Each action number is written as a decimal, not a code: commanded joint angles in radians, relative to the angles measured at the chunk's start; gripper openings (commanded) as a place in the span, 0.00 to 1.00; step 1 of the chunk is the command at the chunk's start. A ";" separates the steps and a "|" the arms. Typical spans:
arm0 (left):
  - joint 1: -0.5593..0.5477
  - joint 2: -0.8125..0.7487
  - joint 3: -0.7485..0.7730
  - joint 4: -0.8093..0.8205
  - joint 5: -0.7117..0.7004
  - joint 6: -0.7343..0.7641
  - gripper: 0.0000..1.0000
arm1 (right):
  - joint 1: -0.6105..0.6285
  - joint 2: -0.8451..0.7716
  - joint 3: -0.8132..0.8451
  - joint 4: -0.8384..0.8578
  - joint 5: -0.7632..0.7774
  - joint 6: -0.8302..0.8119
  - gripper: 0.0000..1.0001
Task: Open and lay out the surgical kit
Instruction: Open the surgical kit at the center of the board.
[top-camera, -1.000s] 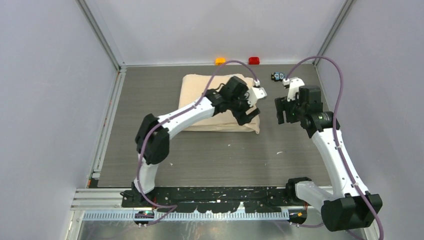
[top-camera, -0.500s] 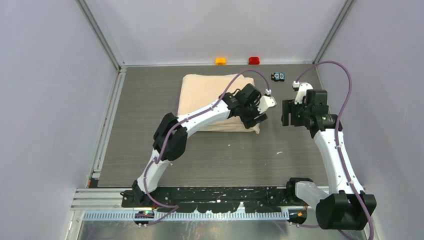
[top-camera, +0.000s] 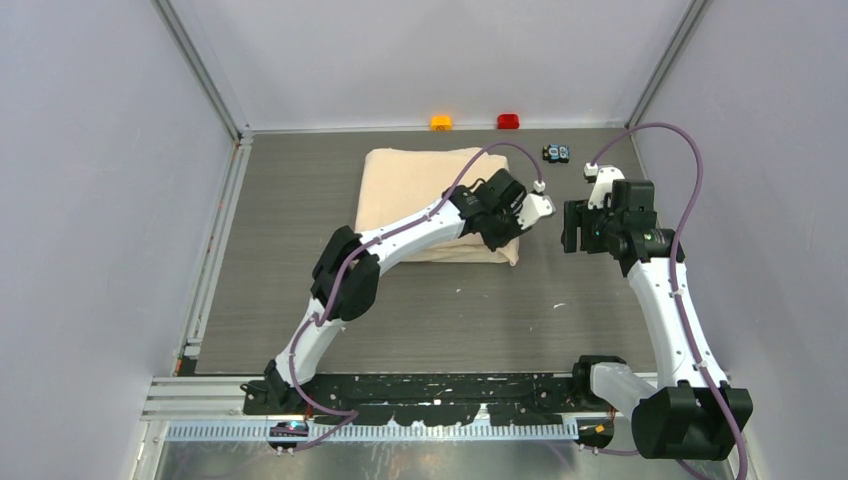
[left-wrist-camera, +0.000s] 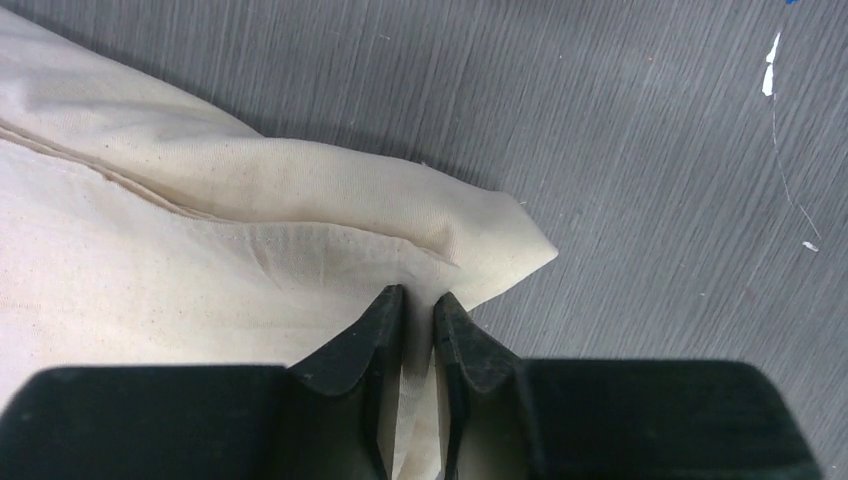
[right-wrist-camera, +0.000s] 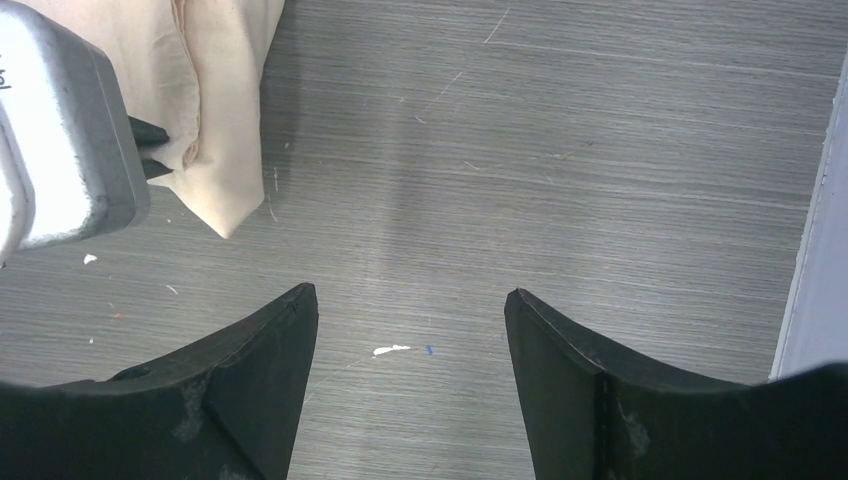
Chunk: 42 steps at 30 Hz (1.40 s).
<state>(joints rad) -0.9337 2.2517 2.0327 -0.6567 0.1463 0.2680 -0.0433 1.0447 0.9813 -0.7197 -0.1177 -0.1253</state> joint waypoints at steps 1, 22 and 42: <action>0.007 -0.044 0.044 -0.003 0.001 -0.007 0.16 | -0.006 -0.013 -0.003 0.031 -0.012 0.003 0.73; 0.038 -0.032 0.083 -0.032 0.110 -0.098 0.27 | -0.006 0.005 -0.006 0.016 -0.047 -0.020 0.73; 0.055 -0.006 0.114 -0.052 0.141 -0.124 0.00 | -0.005 0.028 -0.002 0.012 -0.046 -0.028 0.73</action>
<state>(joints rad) -0.8883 2.2581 2.0914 -0.6998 0.2703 0.1604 -0.0433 1.0679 0.9714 -0.7284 -0.1562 -0.1471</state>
